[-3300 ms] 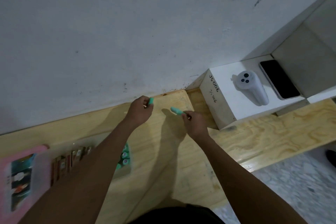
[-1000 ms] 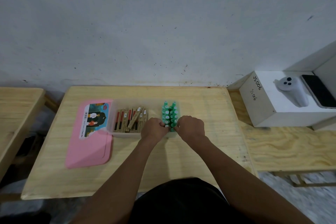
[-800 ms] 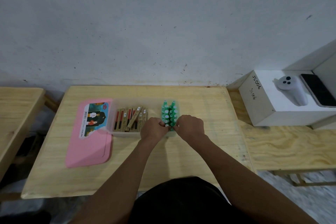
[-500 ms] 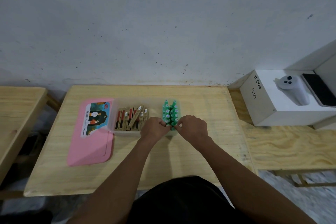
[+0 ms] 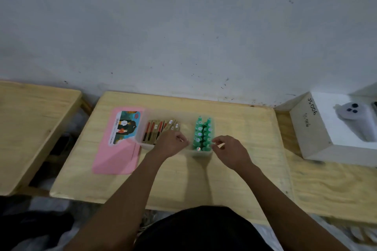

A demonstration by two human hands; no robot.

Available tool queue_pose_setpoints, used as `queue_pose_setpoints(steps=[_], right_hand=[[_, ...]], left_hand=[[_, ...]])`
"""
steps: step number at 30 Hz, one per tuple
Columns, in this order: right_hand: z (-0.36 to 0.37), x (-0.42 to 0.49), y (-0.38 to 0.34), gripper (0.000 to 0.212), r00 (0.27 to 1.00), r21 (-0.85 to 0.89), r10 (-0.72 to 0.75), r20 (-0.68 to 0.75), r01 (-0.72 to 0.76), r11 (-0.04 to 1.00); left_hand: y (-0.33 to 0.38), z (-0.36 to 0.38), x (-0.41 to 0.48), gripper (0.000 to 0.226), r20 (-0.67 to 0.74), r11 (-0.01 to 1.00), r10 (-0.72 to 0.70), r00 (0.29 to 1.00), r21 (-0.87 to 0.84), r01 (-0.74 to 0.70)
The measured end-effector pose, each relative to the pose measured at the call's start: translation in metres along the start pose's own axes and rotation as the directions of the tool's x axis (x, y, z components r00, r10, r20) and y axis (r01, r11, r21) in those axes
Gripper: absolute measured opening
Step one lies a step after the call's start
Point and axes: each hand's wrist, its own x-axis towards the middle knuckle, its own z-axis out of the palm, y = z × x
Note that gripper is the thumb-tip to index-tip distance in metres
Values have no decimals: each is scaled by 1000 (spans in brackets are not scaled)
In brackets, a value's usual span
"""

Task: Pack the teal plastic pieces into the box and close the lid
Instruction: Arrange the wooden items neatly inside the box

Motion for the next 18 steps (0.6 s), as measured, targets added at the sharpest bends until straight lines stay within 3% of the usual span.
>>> queue_pose_setpoints(steps=[4,6,9,13,18], right_hand=[[-9,6,-17,21,998,19,-63,4,63,998],[-9,11,-28,21,994,28,-106,38,105,994],[-3,18,-44,22,984,50,-159,85,155,987],[9,25,-63,21,970,78,-204,129,195,978],[26,39,-84,20,966,58,-206,156,199,978]], left_hand=[[-14,-23,-4,18,-229,994,-97,968,-72,83],[-25,-33,-8,23,-396,986,-156,905,-113,120],[-45,-45,-12,40,-567,971,-212,796,-32,236],[-72,-55,-6,41,-531,941,-322,784,-86,328],[-89,-70,12,29,-401,960,-272,875,-52,275]])
